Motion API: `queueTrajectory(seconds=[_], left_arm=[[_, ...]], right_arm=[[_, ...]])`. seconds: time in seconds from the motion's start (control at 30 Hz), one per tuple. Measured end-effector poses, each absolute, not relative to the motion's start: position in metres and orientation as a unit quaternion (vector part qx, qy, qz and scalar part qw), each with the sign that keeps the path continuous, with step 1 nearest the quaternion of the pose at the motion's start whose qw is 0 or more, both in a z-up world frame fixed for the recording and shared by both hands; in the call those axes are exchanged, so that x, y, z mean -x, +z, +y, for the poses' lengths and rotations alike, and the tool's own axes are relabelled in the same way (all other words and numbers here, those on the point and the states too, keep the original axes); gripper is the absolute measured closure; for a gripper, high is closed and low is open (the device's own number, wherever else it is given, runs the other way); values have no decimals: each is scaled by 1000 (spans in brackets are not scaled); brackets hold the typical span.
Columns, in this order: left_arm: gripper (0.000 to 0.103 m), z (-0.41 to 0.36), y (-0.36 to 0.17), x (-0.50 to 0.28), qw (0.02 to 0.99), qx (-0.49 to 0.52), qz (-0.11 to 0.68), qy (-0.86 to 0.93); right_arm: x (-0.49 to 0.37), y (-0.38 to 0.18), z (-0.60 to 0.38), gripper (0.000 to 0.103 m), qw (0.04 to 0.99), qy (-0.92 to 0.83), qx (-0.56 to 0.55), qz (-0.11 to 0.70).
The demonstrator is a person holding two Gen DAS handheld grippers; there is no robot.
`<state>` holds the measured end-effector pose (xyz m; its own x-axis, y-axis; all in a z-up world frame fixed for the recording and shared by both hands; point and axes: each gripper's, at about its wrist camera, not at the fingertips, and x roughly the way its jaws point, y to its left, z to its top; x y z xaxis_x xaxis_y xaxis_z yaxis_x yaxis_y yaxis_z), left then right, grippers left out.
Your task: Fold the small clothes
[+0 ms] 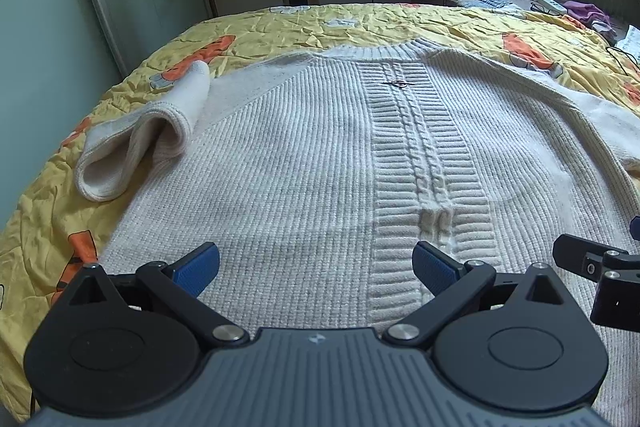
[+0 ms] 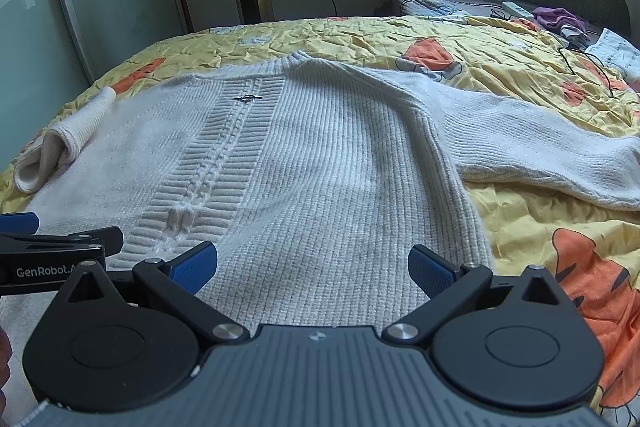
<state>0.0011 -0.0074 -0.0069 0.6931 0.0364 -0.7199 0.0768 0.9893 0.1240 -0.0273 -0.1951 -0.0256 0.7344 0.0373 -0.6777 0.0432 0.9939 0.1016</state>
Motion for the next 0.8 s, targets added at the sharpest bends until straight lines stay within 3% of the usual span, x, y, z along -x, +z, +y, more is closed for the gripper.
queueTrajectory(seconds=[0.57, 0.8], left_arm=[[0, -9, -4, 0, 923, -70, 379, -3], [0, -15, -1, 3, 929, -72, 363, -12]], right_arm=[[41, -13, -220, 1, 949, 18, -107, 296], [36, -22, -229, 0, 938, 33, -118, 324]])
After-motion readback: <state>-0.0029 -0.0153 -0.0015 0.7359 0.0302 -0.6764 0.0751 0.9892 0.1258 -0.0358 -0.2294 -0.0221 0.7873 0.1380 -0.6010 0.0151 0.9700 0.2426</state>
